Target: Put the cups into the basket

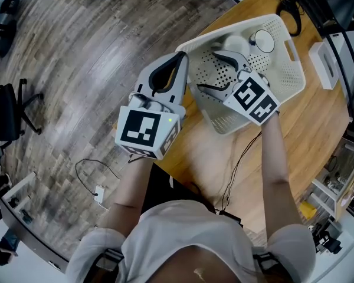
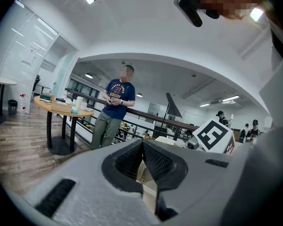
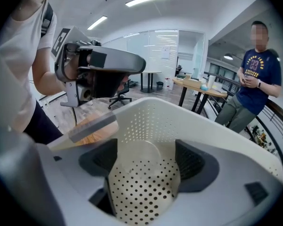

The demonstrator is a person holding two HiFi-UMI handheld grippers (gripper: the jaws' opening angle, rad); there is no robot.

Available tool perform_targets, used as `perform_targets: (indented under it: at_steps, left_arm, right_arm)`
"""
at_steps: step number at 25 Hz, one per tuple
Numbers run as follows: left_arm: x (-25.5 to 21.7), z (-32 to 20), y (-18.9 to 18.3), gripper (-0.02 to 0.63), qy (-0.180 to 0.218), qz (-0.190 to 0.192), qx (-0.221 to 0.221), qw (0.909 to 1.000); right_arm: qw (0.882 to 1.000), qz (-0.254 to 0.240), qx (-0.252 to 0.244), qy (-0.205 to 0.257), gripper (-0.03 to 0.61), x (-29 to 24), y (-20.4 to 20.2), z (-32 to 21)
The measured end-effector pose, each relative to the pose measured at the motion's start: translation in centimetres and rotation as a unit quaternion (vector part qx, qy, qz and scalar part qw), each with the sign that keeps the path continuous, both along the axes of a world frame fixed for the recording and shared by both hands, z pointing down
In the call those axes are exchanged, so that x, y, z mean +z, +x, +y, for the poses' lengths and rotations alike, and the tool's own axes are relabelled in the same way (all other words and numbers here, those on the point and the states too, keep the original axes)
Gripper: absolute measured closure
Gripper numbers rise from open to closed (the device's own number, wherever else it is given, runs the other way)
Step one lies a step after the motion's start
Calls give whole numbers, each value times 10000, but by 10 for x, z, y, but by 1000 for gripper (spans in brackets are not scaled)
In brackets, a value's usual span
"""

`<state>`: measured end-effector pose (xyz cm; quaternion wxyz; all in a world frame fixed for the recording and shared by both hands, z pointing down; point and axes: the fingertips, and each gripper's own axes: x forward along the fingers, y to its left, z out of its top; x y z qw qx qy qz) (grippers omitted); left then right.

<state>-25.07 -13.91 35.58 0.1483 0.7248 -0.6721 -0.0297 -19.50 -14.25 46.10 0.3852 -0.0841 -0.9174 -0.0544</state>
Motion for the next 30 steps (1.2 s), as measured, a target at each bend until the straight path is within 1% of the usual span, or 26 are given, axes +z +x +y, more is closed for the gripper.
perform_targets:
  at_steps: [6, 9, 14, 17, 18, 19, 21, 23, 25, 28, 30]
  left_arm:
    - [-6, 3, 8, 607, 48, -4, 120, 9999]
    - [-8, 5, 12, 607, 35, -2, 157, 9999]
    - [-7, 4, 17, 607, -13, -19, 213, 9998]
    - [-9, 4, 21, 607, -7, -18, 259, 9997]
    - [-10, 4, 22, 607, -11, -26, 281, 9996]
    - [-11, 3, 24, 607, -18, -36, 305, 9995]
    - [-11, 3, 28, 607, -31, -49, 356, 9993]
    - [-12, 3, 34, 607, -39, -59, 408, 9991]
    - [-12, 4, 41, 607, -48, -66, 457, 9989]
    - [-11, 6, 52, 607, -55, -71, 553, 9984]
    - [-12, 7, 60, 607, -52, -74, 657, 9978]
  right_arm:
    - [9994, -112, 331, 80, 215, -14, 5, -5]
    - [9976, -234, 623, 196, 216, -23, 9, -9]
    - [9896, -647, 1276, 135, 216, -43, 11, -19]
    - [9824, -817, 1654, 280, 221, -54, 16, -23]
    - [9778, -904, 1849, 398, 240, -59, 19, -28]
    - [9707, -1036, 2103, 527, 313, -66, 22, -33]
    - [9513, -1358, 2674, 708, 559, -82, 32, -43]
    - [9374, -1640, 3008, 632, 568, -94, 40, -43]
    - [9287, -1846, 3180, 479, 568, -103, 45, -37]
    - [9160, -1979, 3466, 413, 568, -110, 53, -27]
    - [9053, -2084, 3680, 387, 568, -114, 61, -23]
